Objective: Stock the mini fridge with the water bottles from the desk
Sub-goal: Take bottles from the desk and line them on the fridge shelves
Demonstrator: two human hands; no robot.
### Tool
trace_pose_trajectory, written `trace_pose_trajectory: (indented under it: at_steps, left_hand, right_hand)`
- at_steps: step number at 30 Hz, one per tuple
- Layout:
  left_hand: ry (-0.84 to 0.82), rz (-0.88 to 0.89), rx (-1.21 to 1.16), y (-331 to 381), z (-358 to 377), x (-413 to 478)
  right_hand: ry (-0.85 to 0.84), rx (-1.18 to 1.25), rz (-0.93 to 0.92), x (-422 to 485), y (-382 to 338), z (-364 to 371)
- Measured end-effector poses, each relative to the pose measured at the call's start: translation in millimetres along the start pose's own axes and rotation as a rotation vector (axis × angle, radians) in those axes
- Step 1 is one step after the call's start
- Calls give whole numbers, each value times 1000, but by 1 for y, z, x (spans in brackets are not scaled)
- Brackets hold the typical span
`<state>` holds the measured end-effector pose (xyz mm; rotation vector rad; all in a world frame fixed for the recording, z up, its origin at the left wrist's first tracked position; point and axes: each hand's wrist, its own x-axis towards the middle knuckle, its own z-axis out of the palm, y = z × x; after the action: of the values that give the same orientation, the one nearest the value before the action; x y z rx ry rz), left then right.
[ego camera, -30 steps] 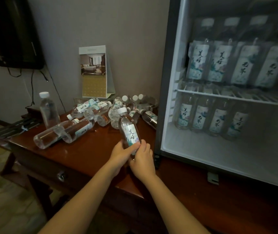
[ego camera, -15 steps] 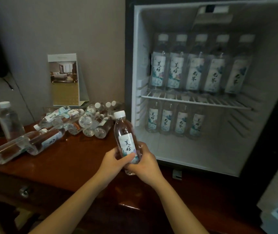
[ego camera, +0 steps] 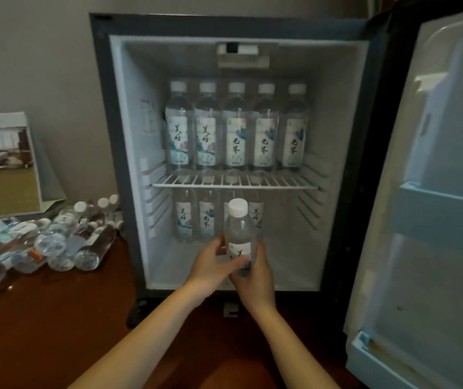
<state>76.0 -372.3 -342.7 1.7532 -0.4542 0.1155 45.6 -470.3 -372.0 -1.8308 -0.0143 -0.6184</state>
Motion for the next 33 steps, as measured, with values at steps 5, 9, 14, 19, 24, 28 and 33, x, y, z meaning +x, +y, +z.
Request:
trace_pose_trajectory:
  at_steps: [5,9,14,19,24,28,33]
  left_hand:
    - [-72,43,-16,-4,19,23]
    - [-75,22,-38,-7,31,38]
    - [-139,-11,-31,-16,40,47]
    - [-250,-17,-46,-16,50,53]
    - [-281,-30,-67,-13,60,63]
    - [-292,-24,-71,-15,66,73]
    - [-305,-25,-11,-24,69,87]
  right_hand:
    - [101,26,-20,12,14,-8]
    - [158,3,26,25,22,-14]
    - [294,-145,145,47,33,-20]
    - [357,-293,282,71,34,-30]
    - [424,-275,342,88,35,-29]
    - [412,-288,338,100,46,-29]
    - [384,-300,343,114,52,-30]
